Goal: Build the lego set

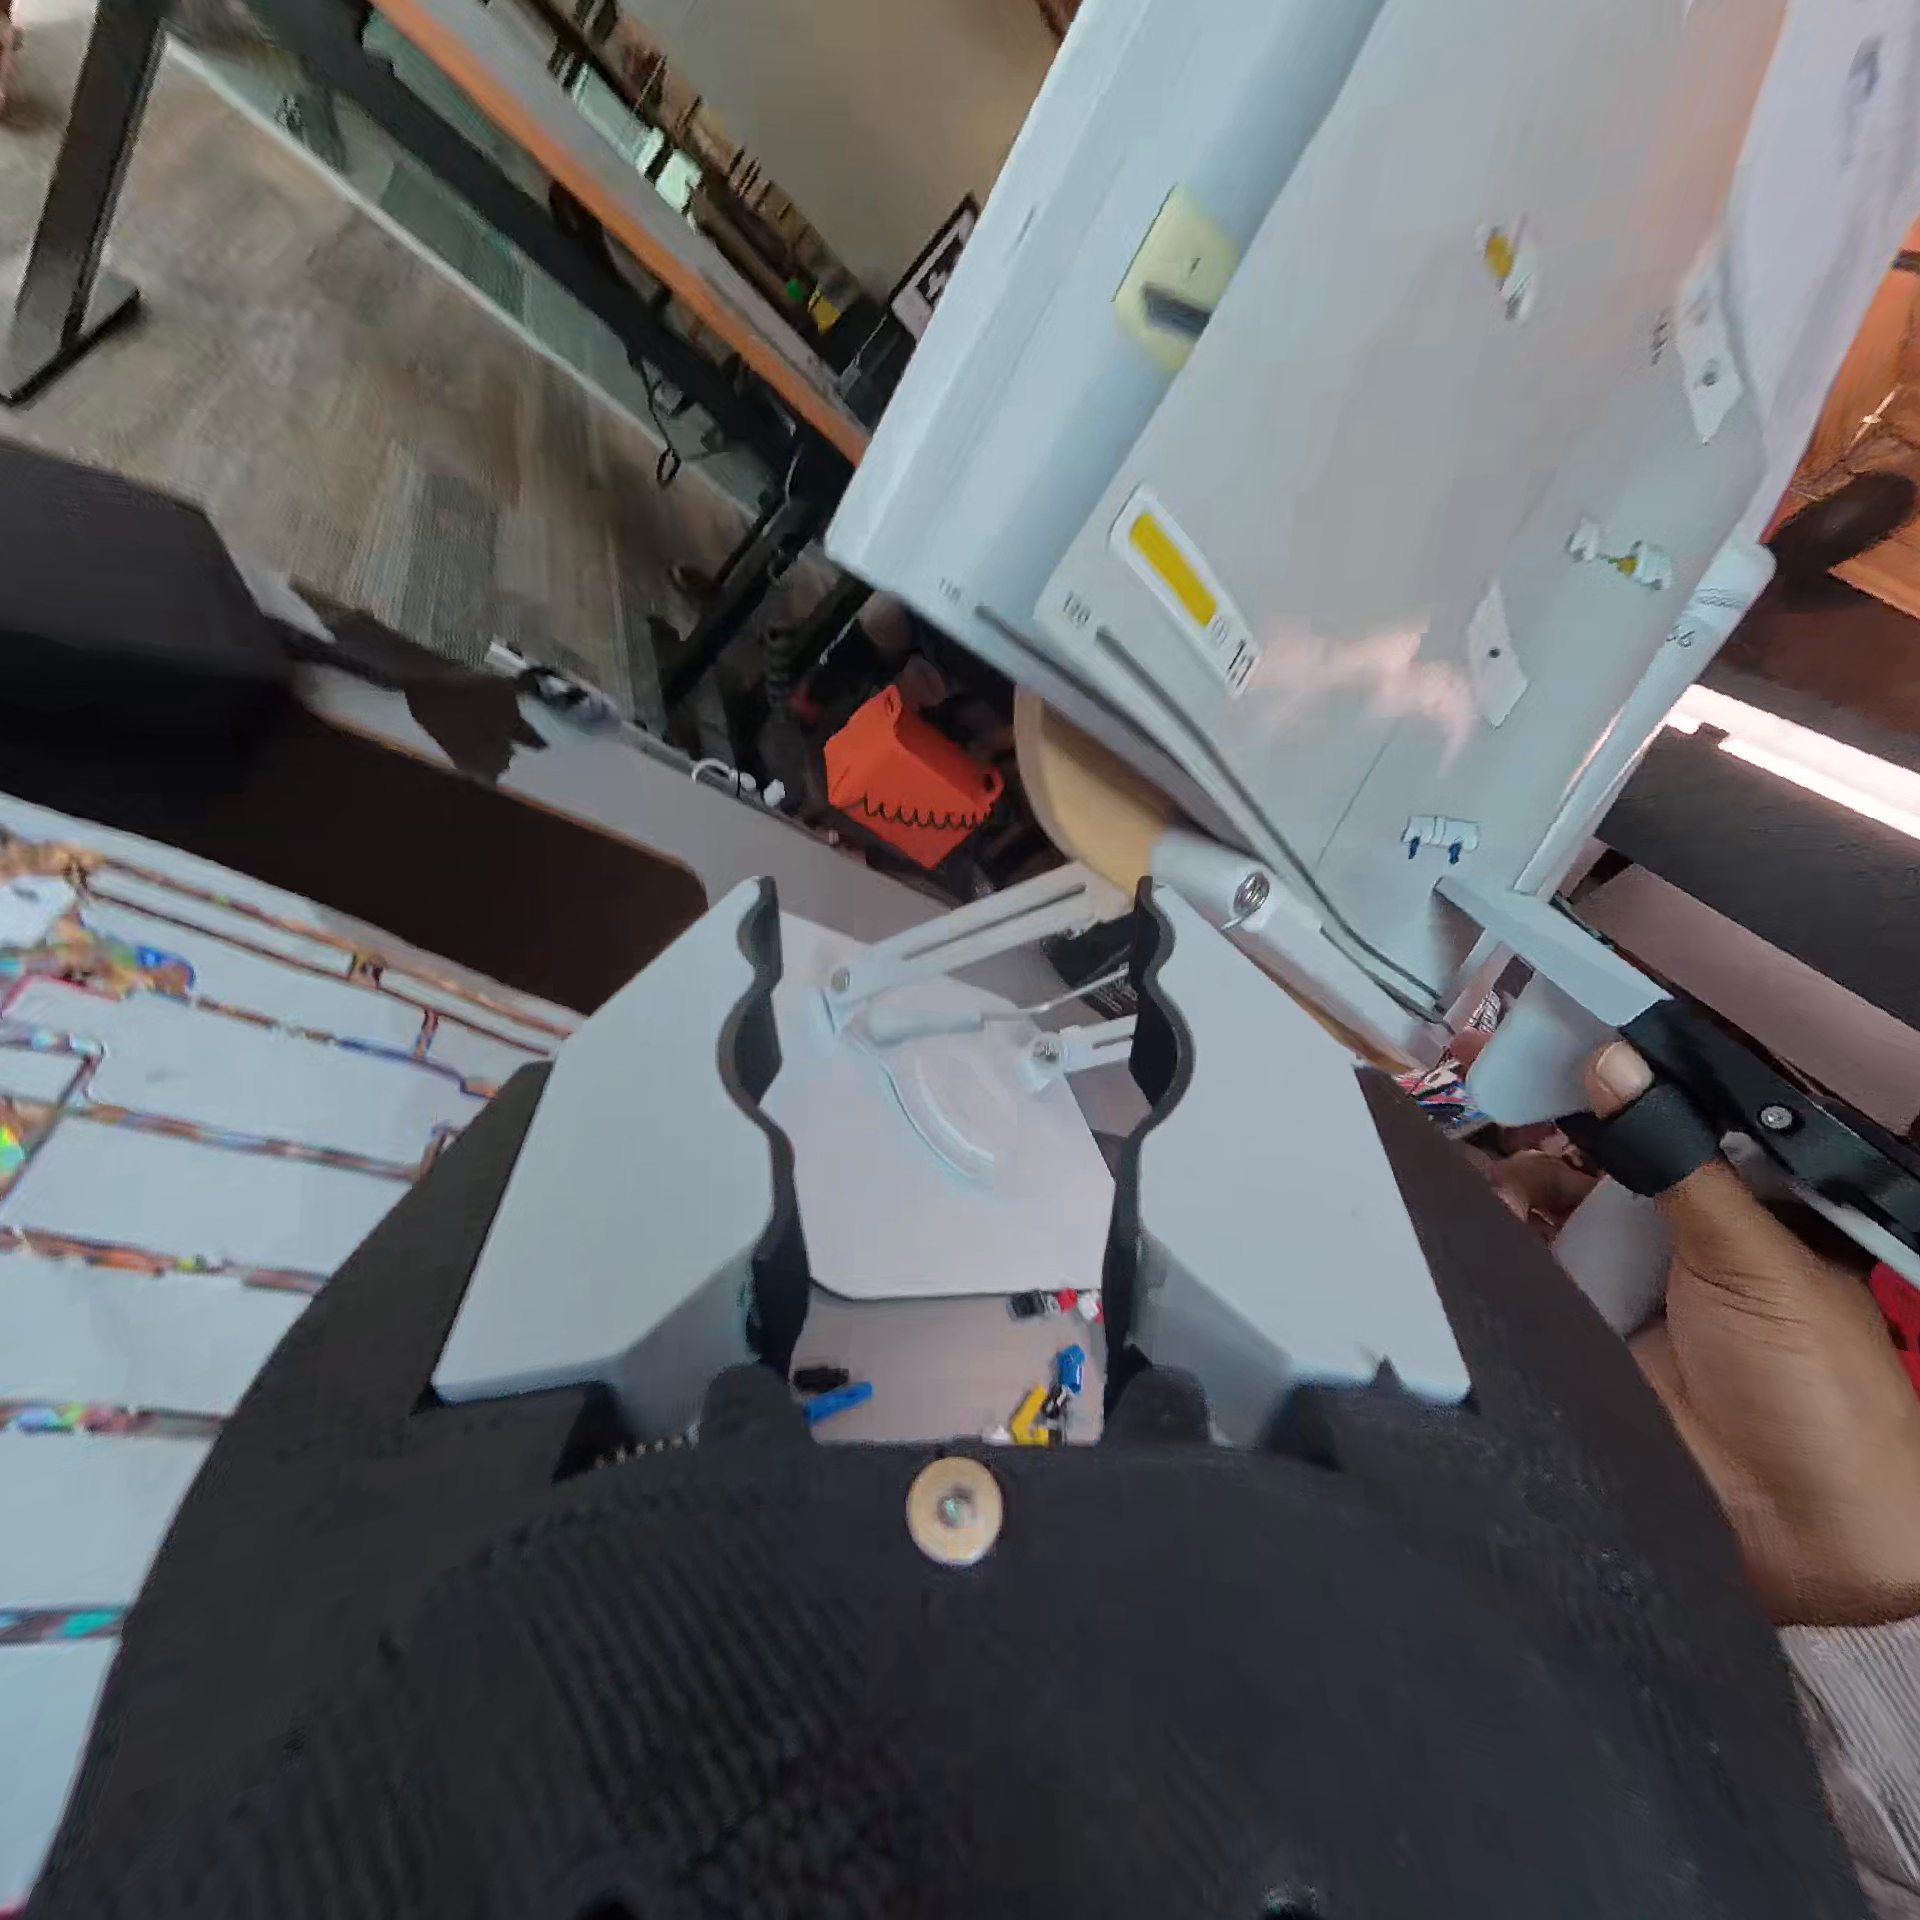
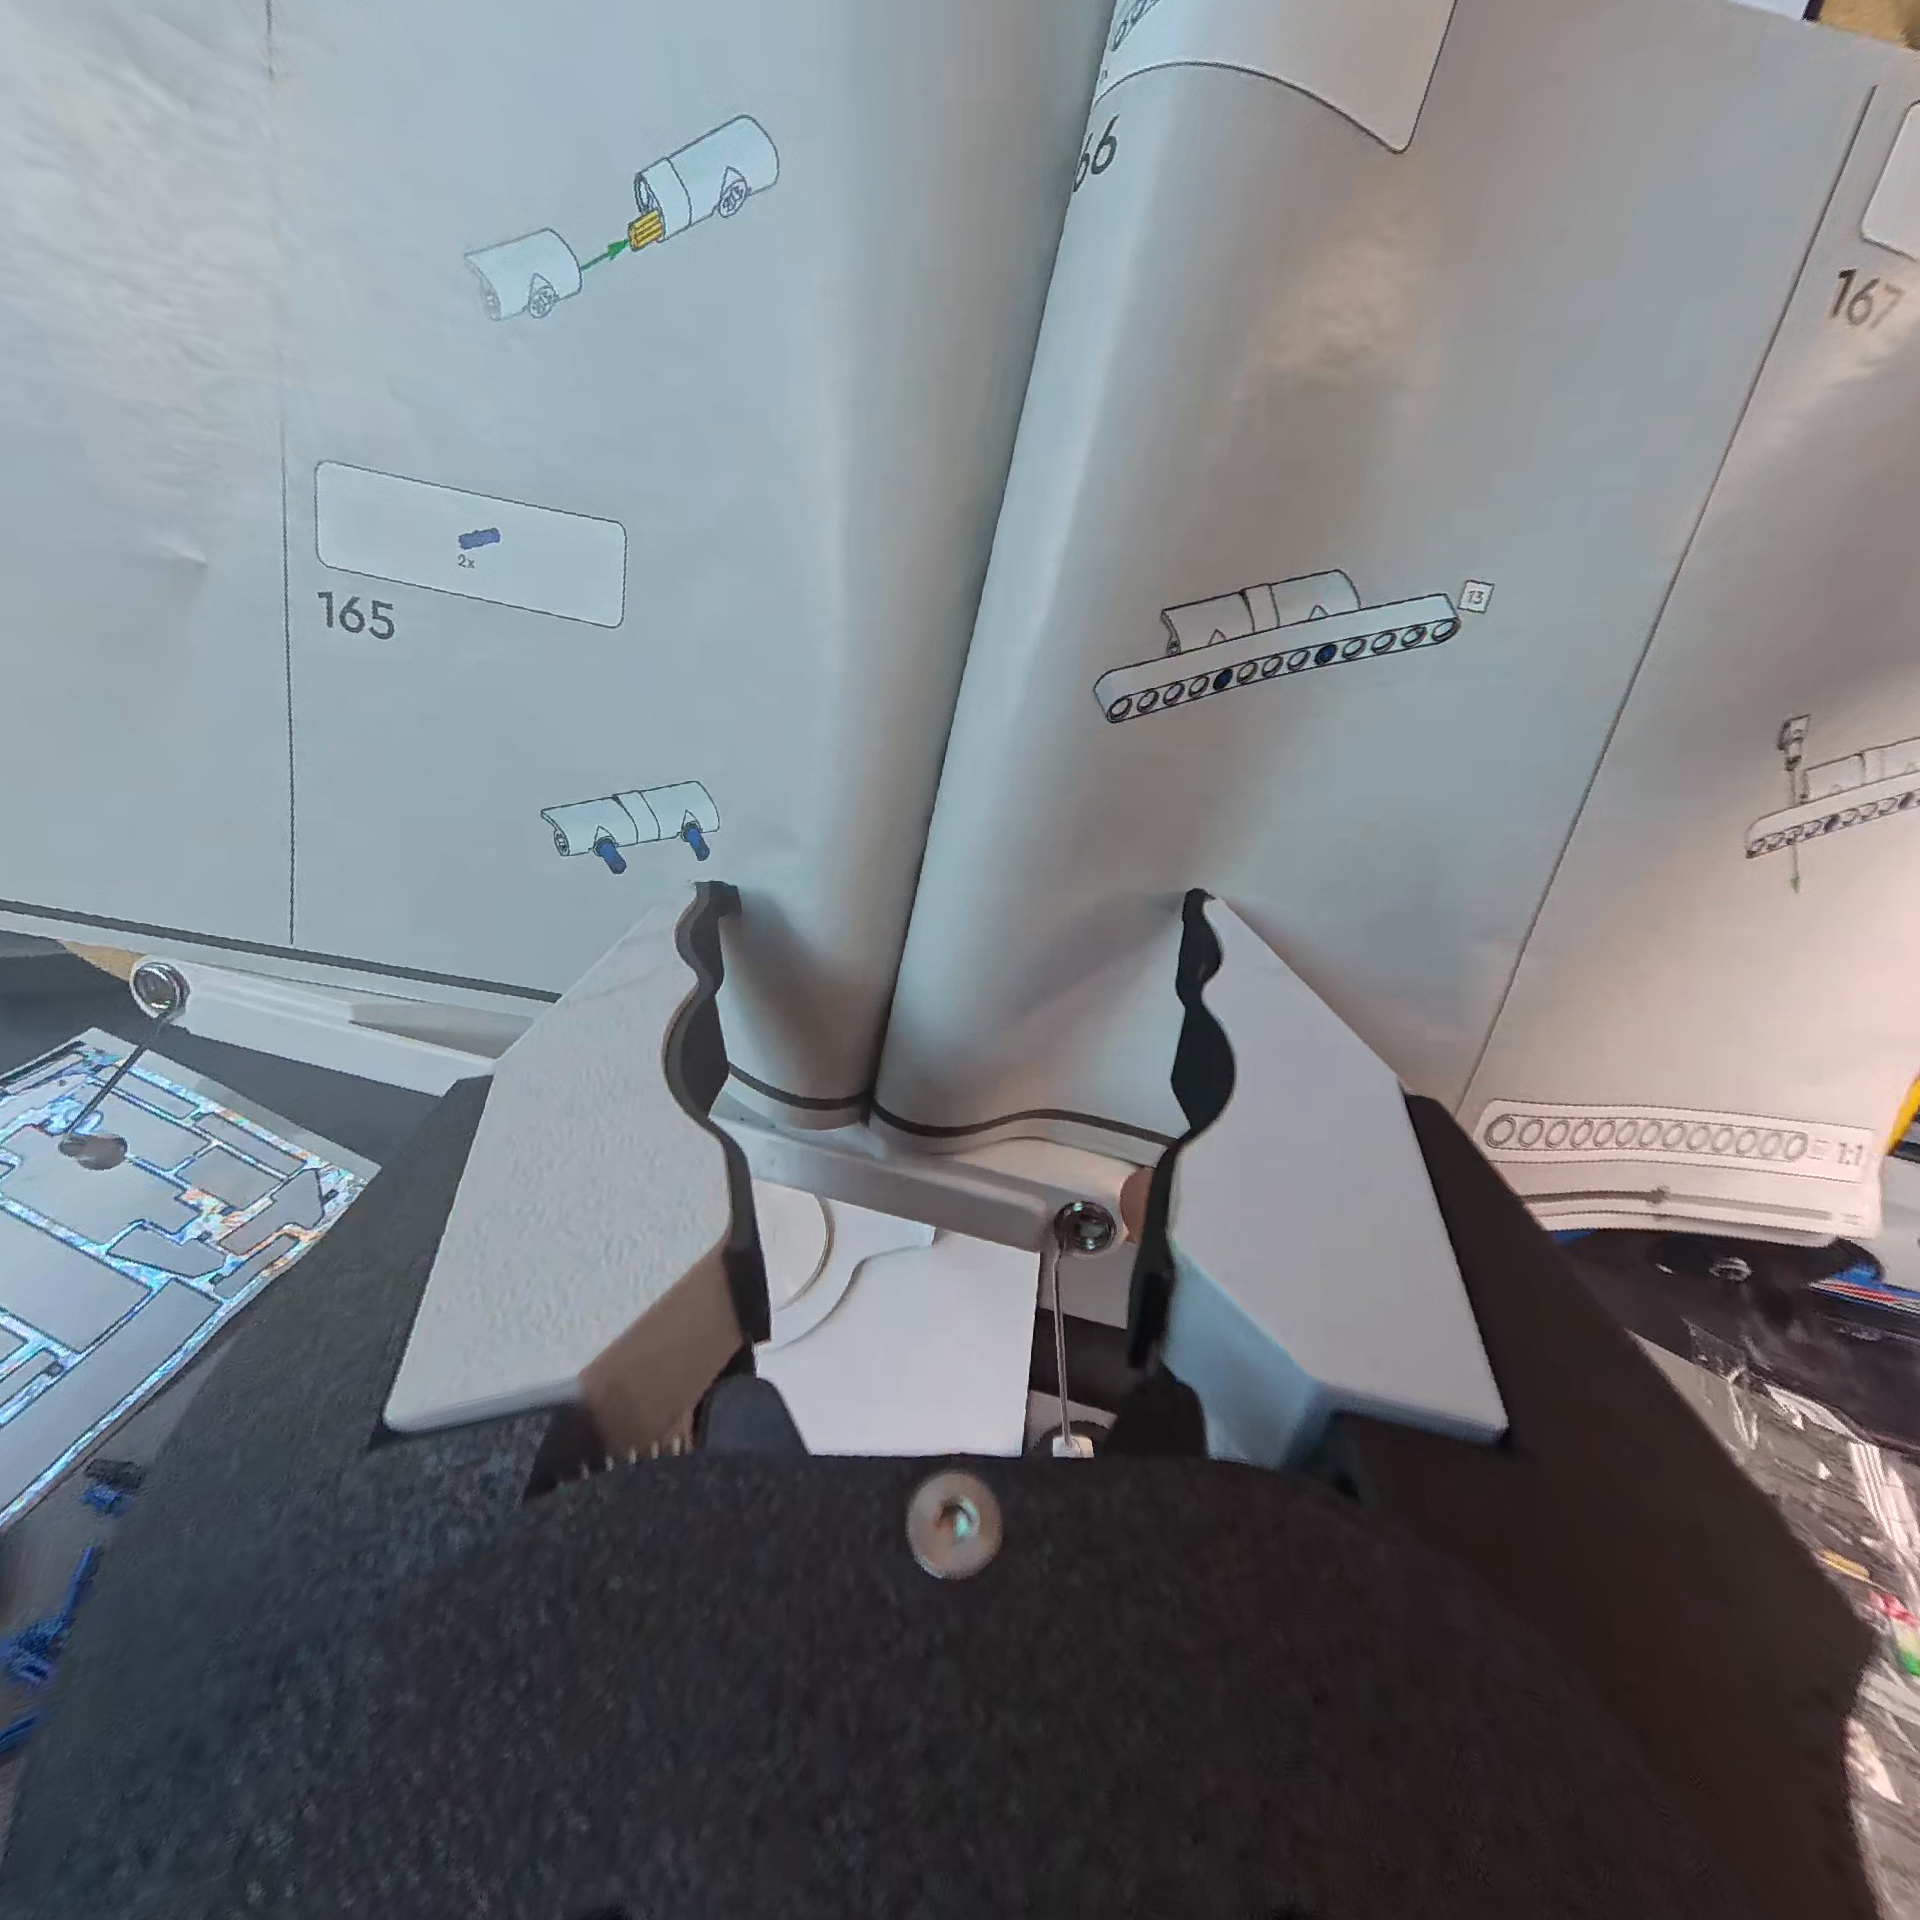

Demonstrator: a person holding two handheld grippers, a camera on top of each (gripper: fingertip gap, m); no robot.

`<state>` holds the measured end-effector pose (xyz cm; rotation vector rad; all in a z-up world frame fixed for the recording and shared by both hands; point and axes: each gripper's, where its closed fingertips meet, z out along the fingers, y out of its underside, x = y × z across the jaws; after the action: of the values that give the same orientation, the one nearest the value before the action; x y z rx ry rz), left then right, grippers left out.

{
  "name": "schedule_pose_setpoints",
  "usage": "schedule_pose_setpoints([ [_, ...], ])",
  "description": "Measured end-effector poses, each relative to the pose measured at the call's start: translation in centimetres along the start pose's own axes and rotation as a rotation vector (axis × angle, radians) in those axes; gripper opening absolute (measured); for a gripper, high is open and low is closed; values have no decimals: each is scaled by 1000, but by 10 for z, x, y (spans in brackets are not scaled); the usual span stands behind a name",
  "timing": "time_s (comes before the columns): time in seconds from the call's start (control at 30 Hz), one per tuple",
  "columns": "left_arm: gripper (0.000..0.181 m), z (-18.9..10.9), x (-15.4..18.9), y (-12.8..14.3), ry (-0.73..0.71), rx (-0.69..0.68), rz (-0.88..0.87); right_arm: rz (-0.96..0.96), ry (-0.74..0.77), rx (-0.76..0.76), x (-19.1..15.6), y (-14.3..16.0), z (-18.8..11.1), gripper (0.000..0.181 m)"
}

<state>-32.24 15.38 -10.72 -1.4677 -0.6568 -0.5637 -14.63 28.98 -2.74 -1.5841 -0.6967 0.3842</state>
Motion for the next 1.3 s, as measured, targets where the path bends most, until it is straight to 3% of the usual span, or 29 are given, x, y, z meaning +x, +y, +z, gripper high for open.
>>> schedule_pose_setpoints([
  [0.03, 73, 1, -3, 13, -8, -39, -56, 1, 3, 8, 0, 0, 0, 87],
  [0.13, 76, 8, -1, 38, 25, -87, -292, 3, 7, 22, -1, 0, -1, 86],
  [0.23, 76, 22, -6, 41, 62, -48, -555, 5, 7, 30, -1, 0, -1, 85],
  [0.27, 66, 26, -8, 38, 86, -18, -628, 5, 8, 30, -1, 0, -1, 85],
  [0.3, 41, 27, -6, 30, 142, 32, -696, 5, 8, 29, -1, 0, -2, 85],
  [0.33, 33, 25, -7, 20, 166, 98, -753, 6, 8, 29, -1, 0, -2, 85],
  [0.37, 13, 19, -11, 8, 150, 171, -737, 5, 5, 27, -2, 0, -2, 85],
  [0.43, 9, 6, -3, -19, 168, 250, -611, -2, 2, 22, -2, 0, -2, 85],
  [0.53, 7, -1, 27, -47, 167, 242, -416, -11, -5, 24, -3, 2, -2, 84],
  [0.67, 8, 15, 80, -58, 110, 106, 119, 2, -17, 19, -2, 6, 0, 82],
  [0.83, 8, 47, 127, -41, 55, -64, 723, 6, -37, 24, -1, 10, 1, 82],
  [0.93, 10, 60, 137, -28, -20, -139, 1036, 6, -50, 24, -1, 10, 0, 82],
  [1.07, 8, 69, 155, -2, 26, -183, 1202, 1, -66, 22, -1, 10, -1, 82],
  [1.2, 5, 80, 147, 47, 35, -416, 1420, -3, -70, 31, -1, 10, -3, 81],
  [1.23, 14, 79, 146, 58, 64, -452, 1447, -15, -70, 29, 1, 11, -3, 80],
  [1.3, 11, 78, 147, 54, 29, -379, 1534, -38, -81, 29, 3, 12, -4, 80],
])
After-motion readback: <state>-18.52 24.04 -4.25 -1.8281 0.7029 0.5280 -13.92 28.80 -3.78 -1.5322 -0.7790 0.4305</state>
